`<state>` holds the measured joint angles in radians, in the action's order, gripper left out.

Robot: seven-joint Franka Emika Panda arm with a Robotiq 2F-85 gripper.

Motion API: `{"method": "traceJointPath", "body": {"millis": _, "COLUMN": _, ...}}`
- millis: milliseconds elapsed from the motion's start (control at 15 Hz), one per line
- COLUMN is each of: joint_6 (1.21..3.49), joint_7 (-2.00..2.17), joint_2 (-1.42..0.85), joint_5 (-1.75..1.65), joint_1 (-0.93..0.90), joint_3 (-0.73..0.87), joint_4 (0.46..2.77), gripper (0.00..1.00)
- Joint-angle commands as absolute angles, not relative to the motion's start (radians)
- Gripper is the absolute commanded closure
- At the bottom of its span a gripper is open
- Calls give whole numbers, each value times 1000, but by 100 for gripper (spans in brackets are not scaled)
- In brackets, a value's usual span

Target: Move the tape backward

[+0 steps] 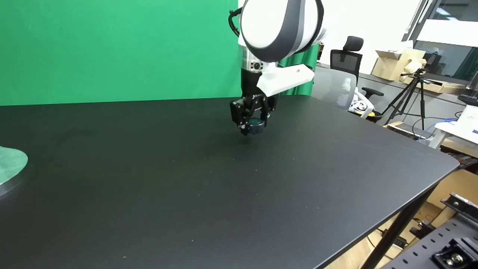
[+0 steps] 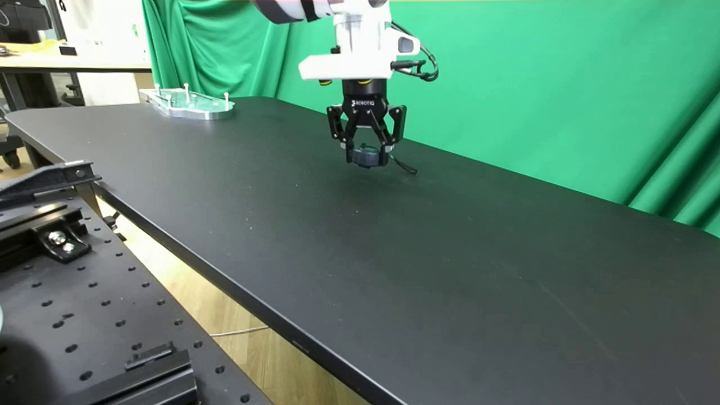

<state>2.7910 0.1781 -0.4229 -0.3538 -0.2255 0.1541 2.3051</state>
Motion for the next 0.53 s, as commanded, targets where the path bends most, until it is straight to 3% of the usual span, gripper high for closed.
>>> {"method": "traceJointPath", "body": {"millis": 0, "joint_6": 2782, "joint_7": 201, "joint_2": -482, "joint_5": -367, "joint_1": -239, "joint_3": 164, "joint_4": 2247, "gripper": 56}}
{"method": "traceJointPath", "body": {"millis": 333, "joint_6": 2828, "joint_7": 216, "joint_2": -533, "joint_5": -372, "joint_1": -269, "joint_3": 188, "joint_4": 2216, "gripper": 56}}
{"method": "traceJointPath", "body": {"millis": 400, "joint_6": 2832, "joint_7": 224, "joint_2": -529, "joint_5": -379, "joint_1": -281, "joint_3": 200, "joint_4": 2215, "gripper": 8}}
{"method": "traceJointPath", "body": {"millis": 467, "joint_6": 2842, "joint_7": 226, "joint_2": -527, "joint_5": -382, "joint_1": -292, "joint_3": 209, "joint_4": 2215, "gripper": 6}}
